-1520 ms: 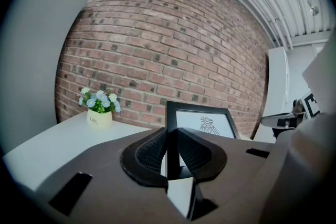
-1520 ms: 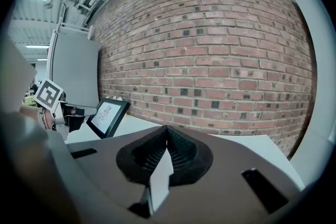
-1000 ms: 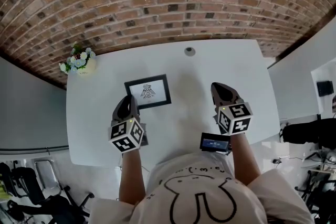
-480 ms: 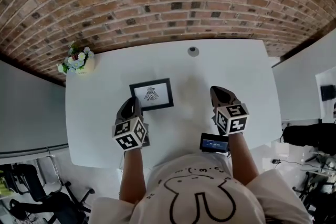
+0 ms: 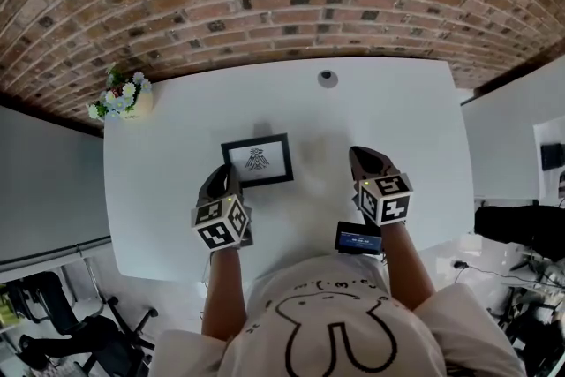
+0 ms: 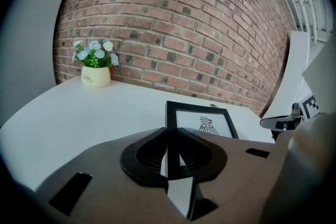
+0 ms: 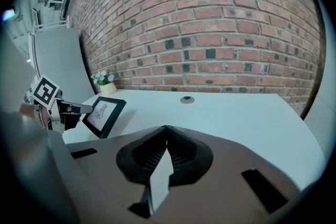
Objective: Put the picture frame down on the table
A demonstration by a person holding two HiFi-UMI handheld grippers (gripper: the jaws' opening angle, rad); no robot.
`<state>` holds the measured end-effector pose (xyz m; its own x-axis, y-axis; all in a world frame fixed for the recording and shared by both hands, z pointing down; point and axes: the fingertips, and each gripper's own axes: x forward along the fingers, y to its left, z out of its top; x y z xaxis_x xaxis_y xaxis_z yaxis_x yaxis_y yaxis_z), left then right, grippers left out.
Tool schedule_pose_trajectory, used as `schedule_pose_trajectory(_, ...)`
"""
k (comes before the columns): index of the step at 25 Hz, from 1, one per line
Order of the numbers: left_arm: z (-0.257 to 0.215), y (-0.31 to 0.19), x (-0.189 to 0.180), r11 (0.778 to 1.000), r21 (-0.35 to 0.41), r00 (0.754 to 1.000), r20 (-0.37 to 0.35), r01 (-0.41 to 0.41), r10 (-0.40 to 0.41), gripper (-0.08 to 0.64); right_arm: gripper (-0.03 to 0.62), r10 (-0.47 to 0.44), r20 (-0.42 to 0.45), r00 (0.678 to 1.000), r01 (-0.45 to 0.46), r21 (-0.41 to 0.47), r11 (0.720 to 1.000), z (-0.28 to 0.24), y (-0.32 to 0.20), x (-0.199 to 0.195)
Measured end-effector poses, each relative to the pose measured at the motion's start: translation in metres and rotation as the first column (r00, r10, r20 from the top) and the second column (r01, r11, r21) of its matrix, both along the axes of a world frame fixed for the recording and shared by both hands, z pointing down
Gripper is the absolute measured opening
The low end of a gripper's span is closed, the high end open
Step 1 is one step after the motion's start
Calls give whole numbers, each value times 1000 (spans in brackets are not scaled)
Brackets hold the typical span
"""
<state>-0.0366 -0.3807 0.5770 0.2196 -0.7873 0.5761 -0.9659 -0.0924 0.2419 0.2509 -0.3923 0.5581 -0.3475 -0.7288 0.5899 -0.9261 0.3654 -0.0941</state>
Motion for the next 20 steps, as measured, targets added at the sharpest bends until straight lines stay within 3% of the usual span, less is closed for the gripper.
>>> schedule_pose_trajectory(6,15,-3,-3,999,-42,1000,1,8,-8,71,17,-29,-15,999,29,-28,999,14,-3,-7)
schedule_pose_trajectory(20,46,-4,-3,990,-141,1000,15,7,-5,71,17,13,-2,1000,-13,-66,998,31,-14,0)
